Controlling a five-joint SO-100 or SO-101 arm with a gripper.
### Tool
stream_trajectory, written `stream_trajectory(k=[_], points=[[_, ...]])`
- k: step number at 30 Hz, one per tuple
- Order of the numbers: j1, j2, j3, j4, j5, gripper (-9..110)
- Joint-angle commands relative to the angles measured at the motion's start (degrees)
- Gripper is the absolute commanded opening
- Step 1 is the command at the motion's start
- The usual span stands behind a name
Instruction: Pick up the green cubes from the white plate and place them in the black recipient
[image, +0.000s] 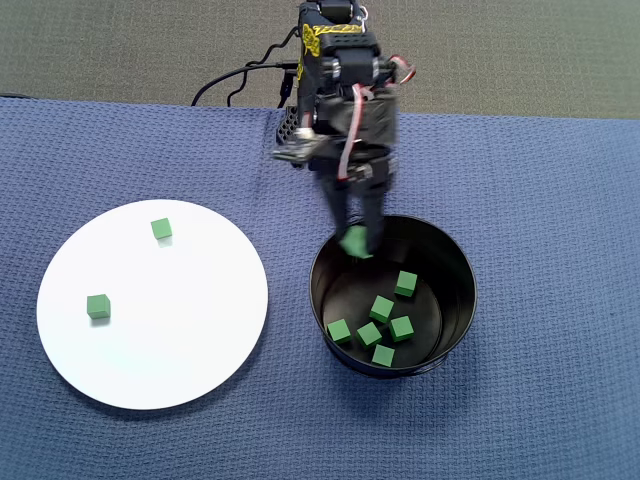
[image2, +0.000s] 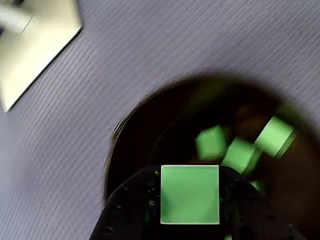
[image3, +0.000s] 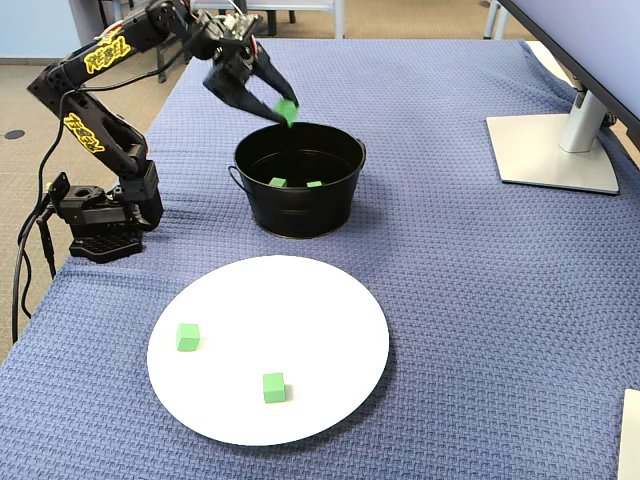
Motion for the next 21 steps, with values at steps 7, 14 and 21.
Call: stream_trajectory(k=[7,14,21], points=[[-10.72,2.81,11.69,-3.87,1.49,26],[-0.44,-0.18,3.69,-5.8,3.87,25],[23.91,-18.46,-16.7,0.0,0.88,23]])
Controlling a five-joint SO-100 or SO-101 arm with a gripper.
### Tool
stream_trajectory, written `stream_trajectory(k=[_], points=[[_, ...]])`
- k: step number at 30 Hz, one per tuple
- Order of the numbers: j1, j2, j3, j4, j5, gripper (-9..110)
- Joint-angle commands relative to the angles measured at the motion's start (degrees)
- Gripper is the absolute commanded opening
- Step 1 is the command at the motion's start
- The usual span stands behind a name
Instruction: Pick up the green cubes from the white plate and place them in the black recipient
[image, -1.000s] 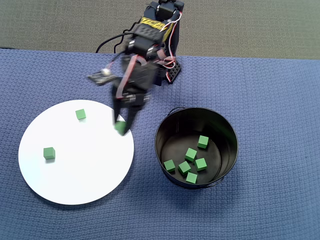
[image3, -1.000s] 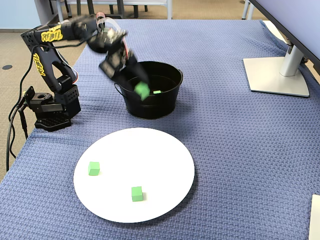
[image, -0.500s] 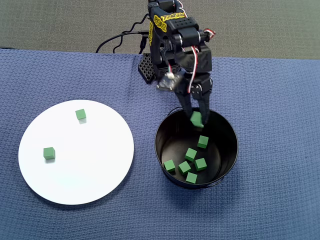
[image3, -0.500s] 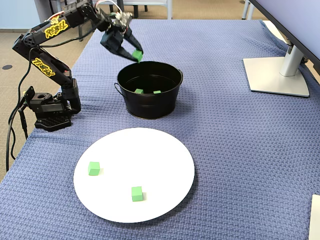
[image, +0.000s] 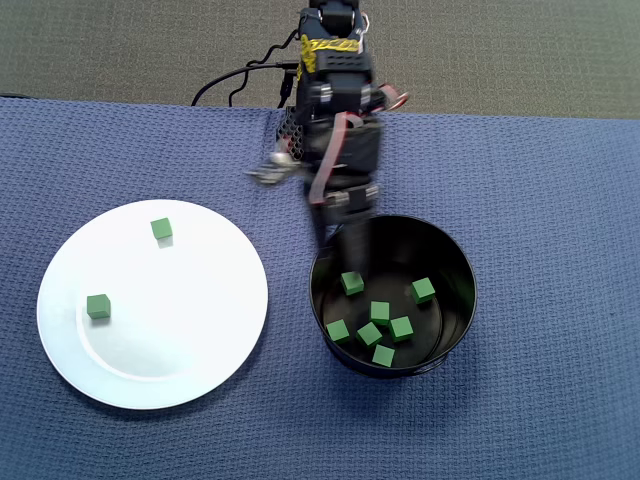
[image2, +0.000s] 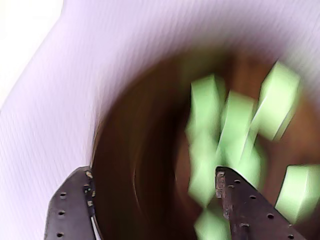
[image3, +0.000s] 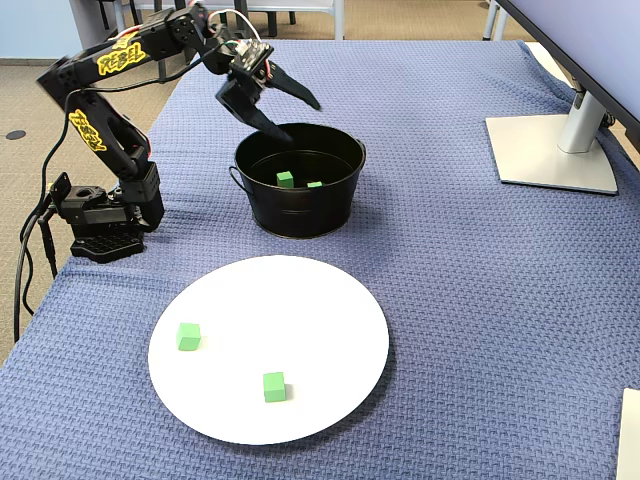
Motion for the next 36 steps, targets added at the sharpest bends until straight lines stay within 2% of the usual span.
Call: stream_trajectory(k=[1,5,10,18,23,36], points=[[14.59,-9.76,-12.92,2.2,-4.75,23],[25.84,-19.16,-18.46,0.62,-15.29,21],[36.56,-23.12,-8.61,-25.22,-28.92,20],[43.51,-30.23,-4.13,-35.51,-43.07,21],[45.44,-32.17,5.1,-46.58,-53.17,22],[46.32,-38.67,6.68,-55.2,-56.16,21]])
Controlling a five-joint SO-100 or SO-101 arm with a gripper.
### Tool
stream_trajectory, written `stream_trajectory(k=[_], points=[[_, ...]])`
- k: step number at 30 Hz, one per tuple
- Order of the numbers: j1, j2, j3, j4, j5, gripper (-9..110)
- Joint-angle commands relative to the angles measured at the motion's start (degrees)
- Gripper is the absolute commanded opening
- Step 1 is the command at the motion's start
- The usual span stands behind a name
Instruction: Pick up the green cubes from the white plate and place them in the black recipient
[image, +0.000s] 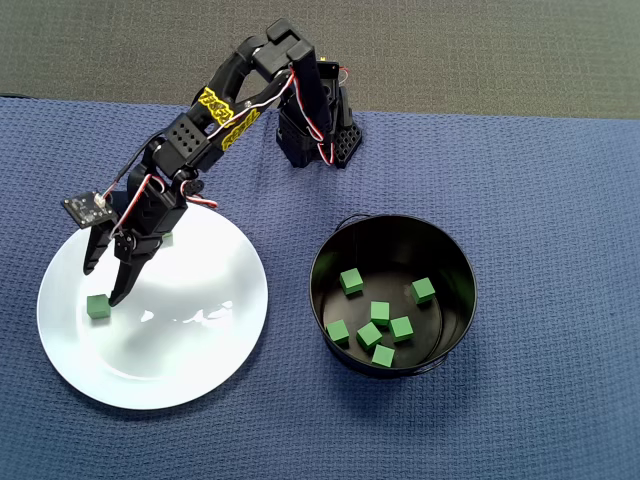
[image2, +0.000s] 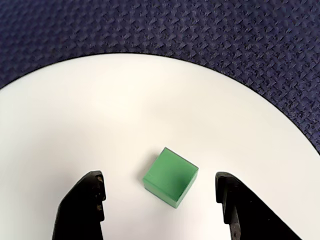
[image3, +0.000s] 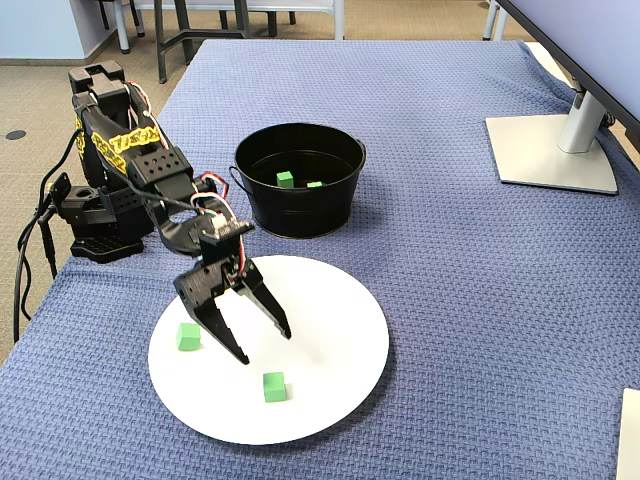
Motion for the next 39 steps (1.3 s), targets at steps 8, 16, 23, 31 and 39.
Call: stream_trajectory(k=[8,16,23,31,39], points=[[0.7,-5.36,-2.02,-6.5,-1.67,20],[0.53,-7.21,-1.23,-9.4,-1.14,20],[0.53,-9.49,-2.72,-9.32,-0.18,20],[0.26,-11.51,-4.83,-8.7,1.23,20],[0.53,-13.27,-7.65,-7.82,2.11,17]])
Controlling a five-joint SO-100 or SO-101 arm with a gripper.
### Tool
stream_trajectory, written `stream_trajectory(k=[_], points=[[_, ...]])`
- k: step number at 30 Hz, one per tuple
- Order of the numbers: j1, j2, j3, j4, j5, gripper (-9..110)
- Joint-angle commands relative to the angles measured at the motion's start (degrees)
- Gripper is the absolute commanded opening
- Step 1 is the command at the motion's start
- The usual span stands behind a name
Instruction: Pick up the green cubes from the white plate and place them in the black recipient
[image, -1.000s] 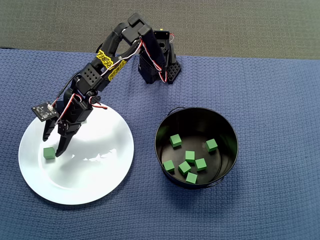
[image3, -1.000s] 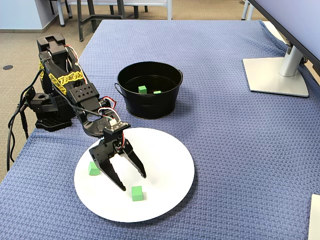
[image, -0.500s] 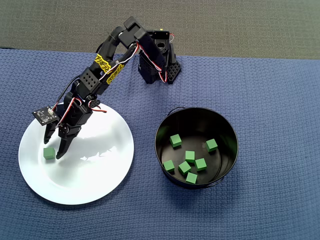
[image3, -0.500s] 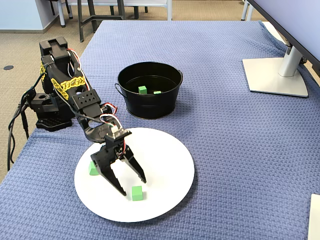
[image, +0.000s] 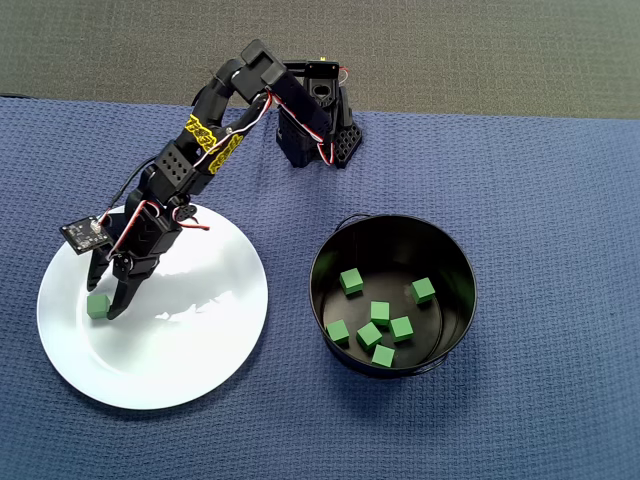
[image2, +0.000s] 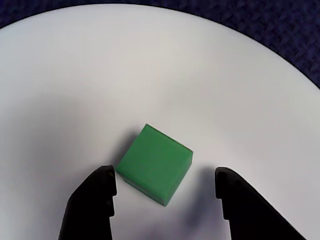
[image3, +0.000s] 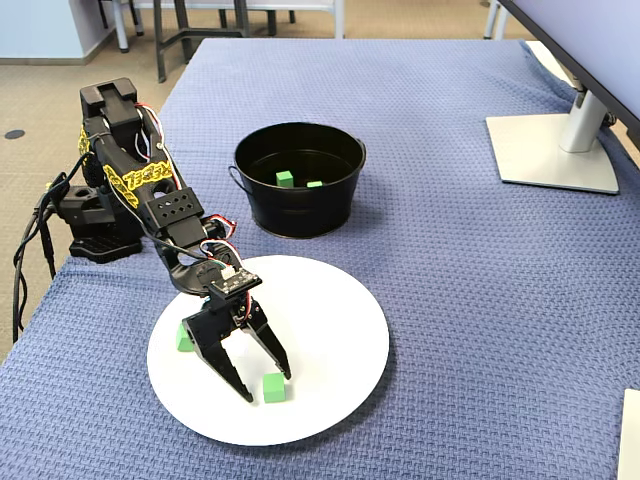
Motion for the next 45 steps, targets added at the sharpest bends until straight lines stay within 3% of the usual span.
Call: stream_trajectory(k=[1,14,25,42,45], points=[[0.09,0.35,-4.75,0.18,0.7,17],[0.26,-1.49,-7.12,1.49,1.14,15],[0.18,-1.41,-6.42,0.53,1.49,5],[0.09,-1.32,-4.83,-0.7,1.41,7],[-0.09,-1.23,-4.04,-1.58,1.23,0]])
